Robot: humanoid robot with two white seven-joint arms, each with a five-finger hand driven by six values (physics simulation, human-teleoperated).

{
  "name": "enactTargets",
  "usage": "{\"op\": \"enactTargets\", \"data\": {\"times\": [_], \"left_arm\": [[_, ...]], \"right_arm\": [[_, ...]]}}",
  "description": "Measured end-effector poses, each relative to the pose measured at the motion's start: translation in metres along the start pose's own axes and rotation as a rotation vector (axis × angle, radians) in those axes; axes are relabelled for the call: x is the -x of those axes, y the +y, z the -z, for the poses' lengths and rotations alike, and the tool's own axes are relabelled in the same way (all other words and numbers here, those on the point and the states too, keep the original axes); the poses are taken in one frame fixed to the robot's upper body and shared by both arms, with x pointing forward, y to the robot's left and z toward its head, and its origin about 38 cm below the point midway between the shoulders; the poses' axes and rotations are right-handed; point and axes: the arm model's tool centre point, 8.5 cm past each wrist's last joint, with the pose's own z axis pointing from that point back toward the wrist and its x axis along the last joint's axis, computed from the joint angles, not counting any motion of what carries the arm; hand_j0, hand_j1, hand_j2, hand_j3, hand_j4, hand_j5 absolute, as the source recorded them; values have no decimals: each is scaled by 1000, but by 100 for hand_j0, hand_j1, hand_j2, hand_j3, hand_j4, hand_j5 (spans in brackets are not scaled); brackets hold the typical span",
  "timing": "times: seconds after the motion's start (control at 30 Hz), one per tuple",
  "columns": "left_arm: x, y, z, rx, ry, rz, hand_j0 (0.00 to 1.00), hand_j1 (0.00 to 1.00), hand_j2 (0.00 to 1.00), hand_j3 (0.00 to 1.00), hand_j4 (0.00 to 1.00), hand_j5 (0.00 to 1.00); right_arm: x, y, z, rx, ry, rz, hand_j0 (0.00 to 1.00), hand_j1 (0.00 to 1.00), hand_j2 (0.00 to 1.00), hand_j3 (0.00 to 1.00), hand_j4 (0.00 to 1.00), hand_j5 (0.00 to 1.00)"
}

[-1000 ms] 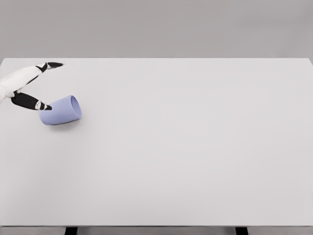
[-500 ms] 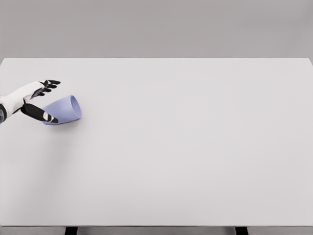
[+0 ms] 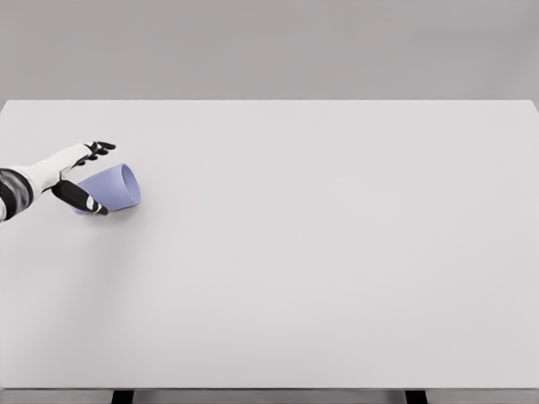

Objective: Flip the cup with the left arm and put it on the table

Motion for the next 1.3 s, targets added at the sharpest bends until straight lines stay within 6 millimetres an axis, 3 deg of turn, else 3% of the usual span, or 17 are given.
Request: {"op": "enactTargets", "data": {"times": [0.87, 0.93, 1.0, 1.23, 1.3], "left_arm": [[-3, -18, 27, 22, 56, 54, 95, 95, 95, 95, 95, 95], [-3, -19, 28, 25, 57, 52, 92, 92, 92, 92, 92, 92], [-3, -19, 28, 26, 57, 52, 81, 81, 81, 81, 81, 81], [-1, -20, 30, 31, 60, 45, 68, 68, 68, 68, 68, 68], [-1, -20, 30, 29, 59, 45, 58, 58, 58, 58, 58, 58]], "right_arm": [[0, 0, 0, 0, 0, 0, 100, 100, 100, 100, 100, 100], [0, 0, 0, 0, 0, 0, 100, 100, 100, 100, 100, 100], [0, 0, 0, 0, 0, 0, 100, 100, 100, 100, 100, 100], [0, 0, 0, 0, 0, 0, 100, 100, 100, 100, 100, 100], [0, 0, 0, 0, 0, 0, 100, 100, 100, 100, 100, 100]]}}
